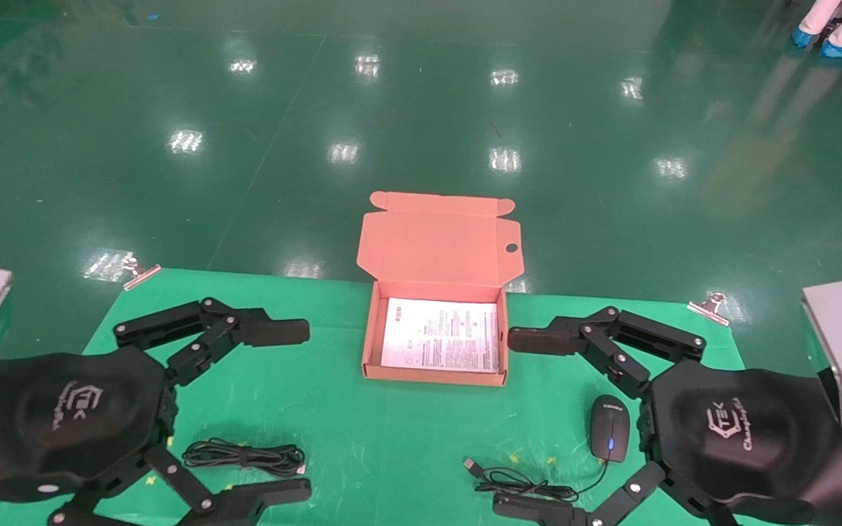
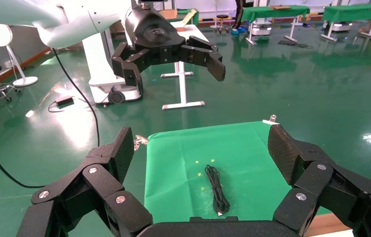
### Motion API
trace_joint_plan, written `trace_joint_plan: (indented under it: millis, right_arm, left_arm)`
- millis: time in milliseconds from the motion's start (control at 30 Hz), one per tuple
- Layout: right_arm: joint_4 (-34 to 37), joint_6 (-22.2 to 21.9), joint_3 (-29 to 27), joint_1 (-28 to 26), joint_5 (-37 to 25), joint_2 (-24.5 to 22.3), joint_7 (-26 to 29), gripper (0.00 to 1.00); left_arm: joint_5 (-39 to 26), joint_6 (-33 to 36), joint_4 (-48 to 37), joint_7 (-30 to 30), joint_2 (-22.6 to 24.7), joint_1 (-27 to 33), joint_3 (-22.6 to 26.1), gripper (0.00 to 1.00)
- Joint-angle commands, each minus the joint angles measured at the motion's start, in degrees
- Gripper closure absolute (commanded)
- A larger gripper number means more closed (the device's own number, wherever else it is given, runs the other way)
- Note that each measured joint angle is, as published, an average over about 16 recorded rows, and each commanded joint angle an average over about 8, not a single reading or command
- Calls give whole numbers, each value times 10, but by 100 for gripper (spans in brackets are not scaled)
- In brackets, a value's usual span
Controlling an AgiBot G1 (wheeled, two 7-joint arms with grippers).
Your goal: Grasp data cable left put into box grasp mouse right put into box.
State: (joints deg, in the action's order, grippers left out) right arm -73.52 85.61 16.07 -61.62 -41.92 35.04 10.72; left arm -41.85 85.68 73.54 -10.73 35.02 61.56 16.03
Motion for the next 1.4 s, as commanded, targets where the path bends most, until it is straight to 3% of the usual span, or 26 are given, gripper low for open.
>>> trace_joint_plan:
  millis: [33,1033,1200,1400]
  right_arm:
    - [0,0,0,0,0,0,0,0]
    - [-2,1,1,-3,-7,-3,-3,0]
    - [-15,10,13,-26,-53,-13,-14,0]
    - [-30,30,54,-89,-165,-13,-42,0]
  left_arm:
    - [0,0,0,0,0,0,0,0]
    - [-5,1,-1,-1,2,3,3,0]
    - [-46,11,-4,-6,5,24,24,0]
    - [-153,35,-19,-11,20,89,77,0]
